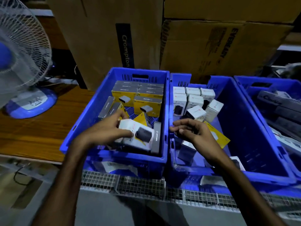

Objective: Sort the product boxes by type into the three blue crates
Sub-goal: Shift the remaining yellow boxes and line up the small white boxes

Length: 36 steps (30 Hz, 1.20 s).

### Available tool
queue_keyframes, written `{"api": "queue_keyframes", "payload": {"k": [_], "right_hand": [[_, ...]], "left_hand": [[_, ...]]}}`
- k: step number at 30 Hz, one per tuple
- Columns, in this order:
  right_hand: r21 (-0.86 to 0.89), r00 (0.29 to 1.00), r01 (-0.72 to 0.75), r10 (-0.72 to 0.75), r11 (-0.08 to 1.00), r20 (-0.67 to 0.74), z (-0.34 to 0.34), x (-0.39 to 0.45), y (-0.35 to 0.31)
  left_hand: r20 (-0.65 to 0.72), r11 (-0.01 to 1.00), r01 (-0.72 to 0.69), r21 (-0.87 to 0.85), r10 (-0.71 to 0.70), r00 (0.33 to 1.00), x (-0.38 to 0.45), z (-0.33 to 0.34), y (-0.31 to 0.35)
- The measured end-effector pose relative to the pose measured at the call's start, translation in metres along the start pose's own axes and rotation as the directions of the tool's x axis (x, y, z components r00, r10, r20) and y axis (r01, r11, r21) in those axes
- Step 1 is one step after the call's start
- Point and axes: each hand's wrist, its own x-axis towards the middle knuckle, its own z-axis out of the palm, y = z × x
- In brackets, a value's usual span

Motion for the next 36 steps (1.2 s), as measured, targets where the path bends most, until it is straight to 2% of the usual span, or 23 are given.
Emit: {"api": "queue_keyframes", "payload": {"k": [2, 5, 7, 9, 14, 16, 19, 22, 25, 27, 29, 32, 34, 36], "right_hand": [[0.010, 1.000, 0.021, -0.021, 1.000, -0.016, 0.002, 0.000, -0.003], [0.033, 0.997, 0.067, -0.068, 0.997, 0.034, 0.009, -0.003, -0.009], [0.009, 0.994, 0.074, -0.075, 0.997, 0.082, 0.012, -0.006, -0.015], [0.010, 0.991, 0.073, -0.074, 0.997, 0.115, 0.011, -0.012, -0.024], [0.001, 0.993, 0.078, -0.078, 0.997, 0.084, -0.006, -0.031, -0.043], [0.027, 0.999, 0.049, -0.049, 0.998, -0.009, -0.021, -0.037, -0.043], [-0.013, 0.971, 0.007, -0.010, 1.000, -0.238, -0.059, -0.042, -0.037], [-0.131, 0.886, -0.073, 0.004, 0.989, -0.464, -0.109, -0.042, -0.024], [-0.264, 0.744, -0.226, -0.009, 0.938, -0.668, -0.154, -0.032, -0.001], [-0.307, 0.675, -0.261, -0.054, 0.915, -0.736, -0.169, -0.022, 0.011], [-0.296, 0.674, -0.147, -0.123, 0.944, -0.728, -0.172, -0.008, 0.018], [-0.313, 0.709, 0.015, -0.231, 0.950, -0.666, -0.162, 0.008, 0.027], [-0.362, 0.753, 0.012, -0.247, 0.932, -0.610, -0.158, 0.011, 0.037], [-0.467, 0.859, -0.061, -0.192, 0.882, -0.474, -0.163, 0.010, 0.041]], "left_hand": [[-0.049, 0.967, -0.083, -0.243, 0.074, 0.996, -0.015, -0.009, 0.004], [-0.110, 0.823, -0.165, -0.544, 0.125, 0.986, -0.031, 0.000, 0.011], [-0.103, 0.734, -0.183, -0.654, 0.153, 0.983, -0.035, 0.015, 0.013], [-0.101, 0.687, -0.189, -0.701, 0.167, 0.981, -0.033, 0.030, 0.013], [-0.069, 0.703, -0.229, -0.674, 0.248, 0.966, -0.025, 0.063, 0.035], [-0.048, 0.708, -0.234, -0.666, 0.272, 0.961, -0.022, 0.078, 0.049], [-0.087, 0.749, -0.278, -0.601, 0.285, 0.955, -0.006, 0.103, 0.062], [-0.174, 0.774, -0.319, -0.547, 0.267, 0.948, 0.008, 0.124, 0.065], [-0.214, 0.806, -0.375, -0.459, 0.309, 0.927, 0.014, 0.137, 0.063], [-0.227, 0.812, -0.388, -0.437, 0.318, 0.921, 0.015, 0.145, 0.065], [-0.234, 0.836, -0.396, -0.381, 0.327, 0.916, 0.014, 0.152, 0.070], [-0.231, 0.878, -0.405, -0.254, 0.352, 0.907, 0.014, 0.162, 0.078], [-0.242, 0.891, -0.403, -0.212, 0.351, 0.904, 0.017, 0.166, 0.080], [-0.254, 0.903, -0.400, -0.158, 0.354, 0.900, 0.020, 0.170, 0.082]]}}
